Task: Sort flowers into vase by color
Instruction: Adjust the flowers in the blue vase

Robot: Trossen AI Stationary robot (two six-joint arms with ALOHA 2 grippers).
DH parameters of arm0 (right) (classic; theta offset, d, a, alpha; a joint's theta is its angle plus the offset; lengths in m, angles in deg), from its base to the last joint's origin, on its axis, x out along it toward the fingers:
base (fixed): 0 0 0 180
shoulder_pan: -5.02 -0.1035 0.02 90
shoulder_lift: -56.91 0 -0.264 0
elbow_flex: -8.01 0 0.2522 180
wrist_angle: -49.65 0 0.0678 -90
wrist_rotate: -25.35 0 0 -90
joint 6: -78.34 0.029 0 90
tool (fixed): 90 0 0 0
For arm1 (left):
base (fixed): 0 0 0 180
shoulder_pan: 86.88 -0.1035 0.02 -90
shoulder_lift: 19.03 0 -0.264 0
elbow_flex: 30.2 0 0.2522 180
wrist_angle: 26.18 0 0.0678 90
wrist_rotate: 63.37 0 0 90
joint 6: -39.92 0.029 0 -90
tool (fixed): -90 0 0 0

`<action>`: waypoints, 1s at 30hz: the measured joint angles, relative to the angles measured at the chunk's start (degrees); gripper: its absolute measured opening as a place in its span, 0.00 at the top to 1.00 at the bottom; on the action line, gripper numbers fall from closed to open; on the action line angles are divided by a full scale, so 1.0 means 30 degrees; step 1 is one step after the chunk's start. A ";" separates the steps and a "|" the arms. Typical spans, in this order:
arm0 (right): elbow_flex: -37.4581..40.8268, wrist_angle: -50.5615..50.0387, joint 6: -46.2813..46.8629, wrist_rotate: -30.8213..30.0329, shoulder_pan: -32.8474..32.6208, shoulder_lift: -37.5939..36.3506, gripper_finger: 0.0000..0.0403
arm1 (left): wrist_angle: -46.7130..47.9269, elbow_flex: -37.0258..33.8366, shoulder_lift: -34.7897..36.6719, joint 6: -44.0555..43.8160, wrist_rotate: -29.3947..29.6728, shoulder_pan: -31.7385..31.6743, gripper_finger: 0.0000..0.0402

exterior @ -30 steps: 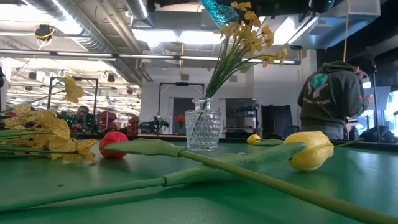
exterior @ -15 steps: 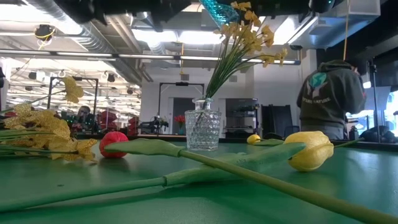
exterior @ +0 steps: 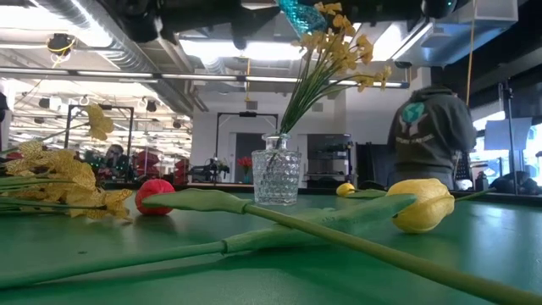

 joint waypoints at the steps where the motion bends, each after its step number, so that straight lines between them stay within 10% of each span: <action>1: 0.0000 -0.0007 -0.0002 -0.0090 0.0002 -0.0004 0.40 | 0.0014 0.0238 -0.0203 0.0090 0.0252 0.0000 0.29; 30: 0.0015 0.0643 0.0502 0.0689 -0.0042 0.1439 0.40 | 0.1732 0.1459 -0.0667 0.2105 0.1328 -0.0010 0.40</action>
